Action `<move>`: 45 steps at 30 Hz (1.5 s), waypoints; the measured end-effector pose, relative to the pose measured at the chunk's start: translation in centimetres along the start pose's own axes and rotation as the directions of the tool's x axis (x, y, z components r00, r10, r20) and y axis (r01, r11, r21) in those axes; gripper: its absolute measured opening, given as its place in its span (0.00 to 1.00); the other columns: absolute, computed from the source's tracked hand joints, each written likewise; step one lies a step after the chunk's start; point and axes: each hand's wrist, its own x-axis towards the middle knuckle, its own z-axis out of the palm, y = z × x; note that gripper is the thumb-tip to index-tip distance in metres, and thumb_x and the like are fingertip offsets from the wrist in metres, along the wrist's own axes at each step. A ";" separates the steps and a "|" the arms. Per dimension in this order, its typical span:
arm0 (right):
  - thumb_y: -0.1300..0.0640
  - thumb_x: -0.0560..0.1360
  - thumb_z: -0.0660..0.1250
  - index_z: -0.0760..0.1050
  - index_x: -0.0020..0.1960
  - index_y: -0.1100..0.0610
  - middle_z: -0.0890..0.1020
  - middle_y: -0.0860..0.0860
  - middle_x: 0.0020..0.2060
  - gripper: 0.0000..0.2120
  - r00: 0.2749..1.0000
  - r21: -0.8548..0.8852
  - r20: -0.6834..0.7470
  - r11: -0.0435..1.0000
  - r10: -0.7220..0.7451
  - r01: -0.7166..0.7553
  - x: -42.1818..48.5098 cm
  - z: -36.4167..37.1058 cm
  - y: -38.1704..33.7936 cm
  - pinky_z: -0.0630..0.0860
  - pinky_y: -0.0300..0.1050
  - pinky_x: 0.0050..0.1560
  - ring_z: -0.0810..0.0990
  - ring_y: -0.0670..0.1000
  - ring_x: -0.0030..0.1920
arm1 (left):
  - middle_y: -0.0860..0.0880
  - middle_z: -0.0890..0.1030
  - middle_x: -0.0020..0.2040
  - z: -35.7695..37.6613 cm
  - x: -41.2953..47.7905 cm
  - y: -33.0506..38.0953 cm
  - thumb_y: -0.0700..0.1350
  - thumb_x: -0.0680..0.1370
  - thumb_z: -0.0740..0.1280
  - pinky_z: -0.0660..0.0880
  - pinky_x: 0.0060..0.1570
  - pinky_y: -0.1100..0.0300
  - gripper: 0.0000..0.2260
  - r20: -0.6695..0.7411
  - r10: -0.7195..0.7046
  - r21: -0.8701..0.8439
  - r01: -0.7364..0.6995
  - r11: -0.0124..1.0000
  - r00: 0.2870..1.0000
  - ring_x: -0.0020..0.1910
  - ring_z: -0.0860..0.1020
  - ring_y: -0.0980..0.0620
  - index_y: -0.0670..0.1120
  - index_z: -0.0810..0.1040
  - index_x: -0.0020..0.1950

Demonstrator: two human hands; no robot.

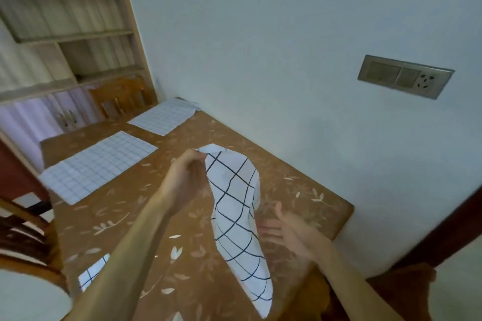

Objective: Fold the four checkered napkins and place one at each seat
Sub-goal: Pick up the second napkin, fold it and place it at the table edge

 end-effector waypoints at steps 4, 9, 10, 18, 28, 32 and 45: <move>0.40 0.67 0.76 0.59 0.78 0.41 0.71 0.48 0.75 0.44 0.970 -0.140 -0.043 0.963 -0.240 0.232 -0.4 5.0 -1.3 0.69 0.56 0.73 0.71 0.53 0.73 | 0.38 0.81 0.51 -0.5 0.5 0.8 0.46 0.75 0.61 0.73 0.57 0.47 0.14 -0.008 -0.058 -0.030 0.058 0.998 0.998 0.50 0.81 0.41 0.36 0.78 0.51; 0.33 0.60 0.78 0.63 0.76 0.39 0.66 0.34 0.73 0.48 0.882 -0.519 -0.004 0.755 -0.472 0.401 -2.3 6.9 -6.7 0.65 0.47 0.72 0.65 0.40 0.72 | 0.40 0.81 0.52 -0.6 1.0 2.6 0.49 0.76 0.62 0.76 0.57 0.45 0.15 -0.025 -0.075 0.035 0.076 0.996 0.997 0.56 0.80 0.39 0.40 0.80 0.53; 0.36 0.62 0.79 0.69 0.73 0.43 0.71 0.35 0.70 0.43 0.872 -0.548 0.041 0.719 -0.488 0.428 -2.8 6.9 -8.2 0.67 0.44 0.70 0.68 0.38 0.69 | 0.40 0.83 0.50 -0.5 1.1 3.1 0.49 0.76 0.61 0.79 0.51 0.49 0.15 -0.029 -0.065 0.041 0.067 0.997 0.997 0.52 0.82 0.40 0.40 0.81 0.51; 0.52 0.70 0.79 0.82 0.39 0.50 0.84 0.43 0.53 0.06 0.752 -0.581 0.164 0.554 -0.639 0.597 -5.0 6.2 -13.9 0.76 0.53 0.65 0.82 0.46 0.56 | 0.36 0.84 0.54 -0.2 2.8 5.3 0.51 0.80 0.62 0.77 0.52 0.48 0.17 -0.328 0.036 0.311 0.072 0.948 0.944 0.54 0.82 0.36 0.40 0.82 0.56; 0.60 0.72 0.77 0.85 0.46 0.52 0.86 0.50 0.40 0.05 0.714 -0.586 0.213 0.498 -0.667 0.639 -8.5 5.4 -18.0 0.81 0.40 0.51 0.85 0.49 0.42 | 0.47 0.84 0.49 0.9 4.2 3.3 0.48 0.80 0.70 0.75 0.46 0.62 0.11 -0.358 0.315 0.684 0.017 0.730 0.879 0.46 0.80 0.54 0.42 0.82 0.57; 0.59 0.73 0.77 0.84 0.44 0.48 0.87 0.49 0.42 0.06 0.655 -0.621 0.171 0.436 -0.736 0.652 -8.7 5.4 -18.9 0.80 0.40 0.53 0.85 0.47 0.46 | 0.58 0.80 0.56 4.9 1.8 3.5 0.46 0.79 0.69 0.75 0.52 0.63 0.13 -0.469 0.497 0.665 -0.079 0.743 0.730 0.55 0.78 0.59 0.50 0.77 0.64; 0.56 0.75 0.74 0.84 0.52 0.48 0.86 0.44 0.46 0.07 0.613 -0.733 0.174 0.314 -0.771 0.603 -8.7 5.7 -20.7 0.79 0.46 0.58 0.83 0.44 0.50 | 0.41 0.86 0.55 8.6 0.4 4.0 0.35 0.80 0.69 0.82 0.55 0.53 0.13 -0.024 0.256 0.333 -0.234 0.913 0.966 0.56 0.85 0.41 0.40 0.79 0.65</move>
